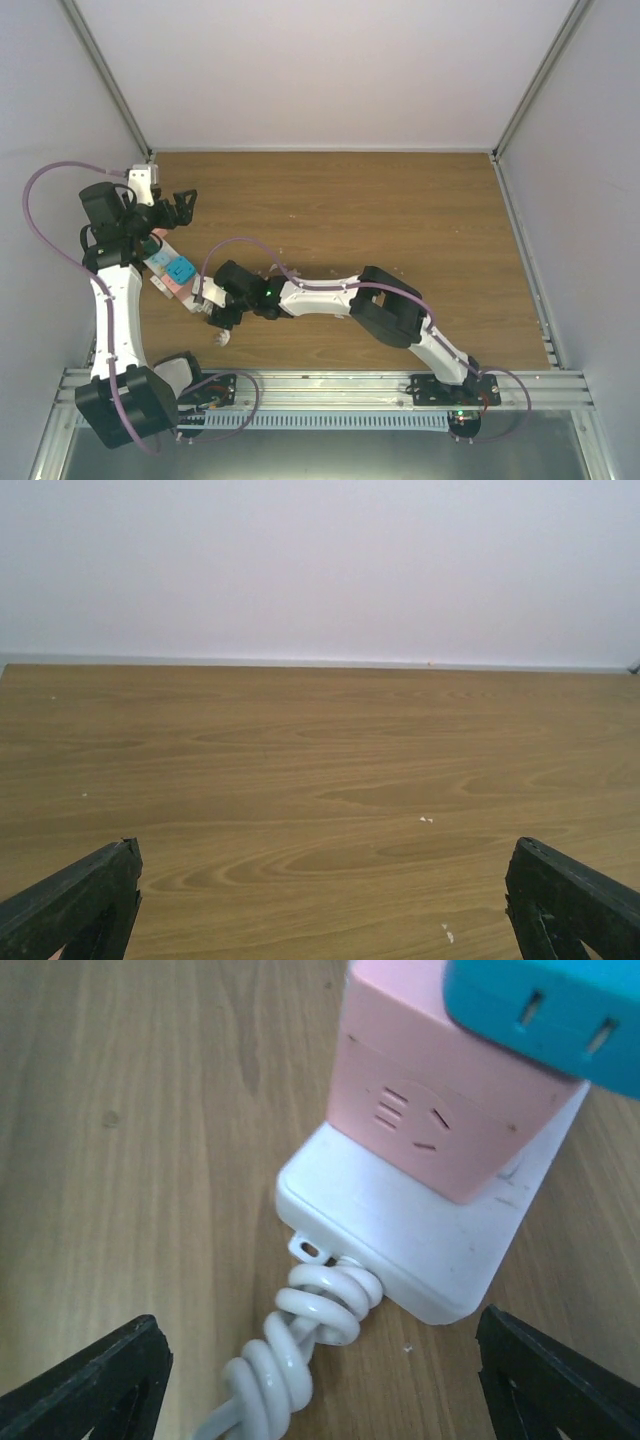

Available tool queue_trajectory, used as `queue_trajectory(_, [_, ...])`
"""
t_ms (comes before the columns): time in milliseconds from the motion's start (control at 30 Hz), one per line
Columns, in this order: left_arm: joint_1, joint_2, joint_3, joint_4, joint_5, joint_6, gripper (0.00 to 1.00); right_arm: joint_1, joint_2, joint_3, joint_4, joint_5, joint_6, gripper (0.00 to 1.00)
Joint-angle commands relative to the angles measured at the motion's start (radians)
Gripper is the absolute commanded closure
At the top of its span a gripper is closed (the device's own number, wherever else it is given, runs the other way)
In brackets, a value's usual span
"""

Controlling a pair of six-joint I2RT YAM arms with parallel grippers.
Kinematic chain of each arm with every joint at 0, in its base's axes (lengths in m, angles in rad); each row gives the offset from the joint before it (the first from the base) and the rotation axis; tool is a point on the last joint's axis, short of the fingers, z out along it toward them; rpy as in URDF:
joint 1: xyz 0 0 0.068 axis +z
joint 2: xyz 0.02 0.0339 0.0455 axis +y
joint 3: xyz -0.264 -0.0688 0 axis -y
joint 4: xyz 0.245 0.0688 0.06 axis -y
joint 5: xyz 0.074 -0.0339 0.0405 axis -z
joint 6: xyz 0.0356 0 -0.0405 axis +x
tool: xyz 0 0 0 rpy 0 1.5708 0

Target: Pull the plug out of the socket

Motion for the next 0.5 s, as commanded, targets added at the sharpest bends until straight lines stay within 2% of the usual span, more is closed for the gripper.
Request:
queue_trajectory(0, [0.010, -0.016, -0.006, 0.047, 0.054, 0.018, 0.01, -0.003, 0.061, 0.033, 0.001, 0.076, 0.010, 0.18])
queue_trajectory(233, [0.012, 0.012, 0.008, 0.039, 0.050, 0.002, 0.01, -0.003, 0.095, 0.035, -0.003, 0.097, 0.007, 0.27])
queue_trajectory(367, [0.012, 0.016, 0.007, 0.039, 0.049, 0.002, 0.01, -0.018, 0.088, 0.025, -0.007, 0.107, 0.003, 0.39])
queue_trajectory(467, [0.012, 0.020, 0.004, 0.042, 0.047, 0.005, 0.01, -0.047, 0.072, 0.006, -0.005, 0.105, 0.002, 0.52])
